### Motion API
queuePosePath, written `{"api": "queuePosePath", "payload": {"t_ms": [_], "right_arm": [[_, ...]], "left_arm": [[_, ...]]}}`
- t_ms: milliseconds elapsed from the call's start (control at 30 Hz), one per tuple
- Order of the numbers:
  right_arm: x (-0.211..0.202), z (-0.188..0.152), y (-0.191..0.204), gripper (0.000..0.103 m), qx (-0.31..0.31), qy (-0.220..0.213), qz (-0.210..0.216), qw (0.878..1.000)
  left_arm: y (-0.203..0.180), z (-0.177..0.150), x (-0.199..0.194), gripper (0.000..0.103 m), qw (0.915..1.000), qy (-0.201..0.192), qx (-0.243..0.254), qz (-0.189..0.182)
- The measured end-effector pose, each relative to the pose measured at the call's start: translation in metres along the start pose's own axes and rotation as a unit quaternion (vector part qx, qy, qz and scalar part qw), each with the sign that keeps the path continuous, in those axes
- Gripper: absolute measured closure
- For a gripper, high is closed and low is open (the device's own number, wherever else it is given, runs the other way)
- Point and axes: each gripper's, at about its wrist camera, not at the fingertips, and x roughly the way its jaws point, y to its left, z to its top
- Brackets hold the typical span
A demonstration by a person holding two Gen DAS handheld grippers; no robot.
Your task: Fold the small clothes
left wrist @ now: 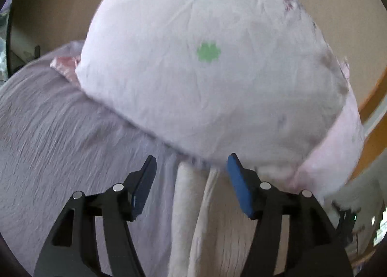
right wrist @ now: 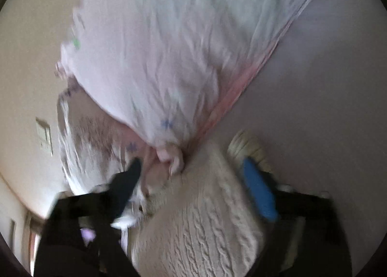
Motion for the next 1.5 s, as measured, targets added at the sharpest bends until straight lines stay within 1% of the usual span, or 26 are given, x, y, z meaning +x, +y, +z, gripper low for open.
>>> {"api": "queuePosePath", "payload": {"t_ms": [67,167,267,300,333,367,433,467,500,567,633,700,767,867,900,967,1067,1100,1167,1200,1233,1267,1333,1400,1433,1500], "right_arm": [[-0.011,0.004,-0.001,0.011,-0.005,-0.015,0.007,1.000],[-0.016,0.006,-0.007,0.011,-0.001,-0.015,0.021,1.000],[-0.017,0.004,-0.012,0.011,0.003,-0.004,0.027,1.000],[-0.015,0.002,-0.011,0.011,0.001,0.000,0.028,1.000],[-0.015,0.001,-0.010,0.011,-0.003,0.003,0.029,1.000],[-0.014,0.001,-0.009,0.011,-0.007,0.005,0.029,1.000],[-0.012,-0.001,-0.007,0.011,-0.015,0.011,0.035,0.999],[-0.011,-0.001,-0.006,0.010,-0.017,0.015,0.038,0.999],[-0.011,-0.001,-0.006,0.010,-0.018,0.019,0.042,0.999],[-0.009,-0.001,-0.006,0.010,-0.016,0.028,0.051,0.998],[-0.010,0.001,-0.007,0.010,-0.014,0.029,0.054,0.998],[-0.013,0.005,-0.008,0.010,-0.011,0.028,0.056,0.998],[-0.017,0.008,-0.008,0.010,-0.009,0.026,0.061,0.998],[-0.030,0.015,-0.005,0.010,-0.025,0.007,0.054,0.998],[-0.034,0.017,-0.004,0.010,-0.034,0.000,0.048,0.998],[-0.040,0.021,-0.003,0.010,-0.053,-0.012,0.029,0.998],[-0.041,0.027,-0.006,0.010,-0.071,-0.004,0.008,0.997],[-0.040,0.029,-0.008,0.010,-0.071,0.001,0.001,0.998],[-0.035,0.034,-0.016,0.010,-0.055,0.027,0.004,0.998],[-0.034,0.035,-0.019,0.009,-0.049,0.037,0.007,0.998],[-0.031,0.037,-0.021,0.008,-0.041,0.055,0.013,0.998],[-0.026,0.037,-0.022,0.007,-0.036,0.078,0.019,0.996],[-0.020,0.036,-0.024,0.006,-0.032,0.111,0.018,0.993],[-0.015,0.033,-0.026,0.005,-0.020,0.136,0.014,0.990],[-0.013,0.031,-0.027,0.005,-0.020,0.145,0.016,0.989],[-0.004,0.026,-0.025,0.004,-0.027,0.171,0.004,0.985]], "left_arm": [[0.004,-0.013,0.001,0.037,0.9990,0.042,0.017,0.000],[0.005,-0.037,0.009,0.037,0.9946,0.100,0.025,-0.008],[0.002,-0.054,0.020,0.037,0.9904,0.136,0.027,-0.005],[0.000,-0.058,0.023,0.037,0.9900,0.136,0.036,0.003],[-0.003,-0.060,0.022,0.043,0.9906,0.130,0.043,0.006],[-0.003,-0.061,0.024,0.057,0.9901,0.136,0.032,0.001],[0.011,-0.064,0.026,0.081,0.9877,0.146,-0.044,-0.034],[0.018,-0.065,0.027,0.085,0.9836,0.148,-0.086,-0.056],[0.030,-0.068,0.029,0.086,0.9750,0.149,-0.144,-0.081],[0.040,-0.073,0.029,0.088,0.9630,0.144,-0.196,-0.115],[0.032,-0.073,0.020,0.089,0.9537,0.126,-0.223,-0.158],[0.009,-0.069,0.009,0.089,0.9480,0.109,-0.220,-0.202],[-0.037,-0.066,0.000,0.089,0.9461,0.097,-0.189,-0.244],[-0.128,-0.069,0.005,0.089,0.9371,0.104,-0.123,-0.310],[-0.150,-0.072,0.012,0.089,0.9336,0.111,-0.107,-0.323],[-0.217,-0.088,0.043,0.089,0.9264,0.137,-0.058,-0.346],[-0.296,-0.120,0.096,0.088,0.9168,0.208,0.004,-0.341],[-0.313,-0.131,0.110,0.088,0.9106,0.233,0.015,-0.341],[-0.313,-0.136,0.115,0.088,0.9016,0.248,0.003,-0.355],[-0.307,-0.136,0.112,0.088,0.9001,0.243,-0.003,-0.361],[-0.291,-0.130,0.102,0.088,0.8985,0.221,-0.014,-0.379],[-0.278,-0.124,0.093,0.088,0.9057,0.200,-0.016,-0.373],[-0.244,-0.111,0.071,0.084,0.9334,0.148,-0.009,-0.327],[-0.219,-0.103,0.056,0.079,0.9489,0.124,-0.004,-0.290],[-0.207,-0.100,0.053,0.076,0.9603,0.123,0.001,-0.251],[-0.191,-0.106,0.055,0.075,0.9698,0.144,0.010,-0.197]]}}
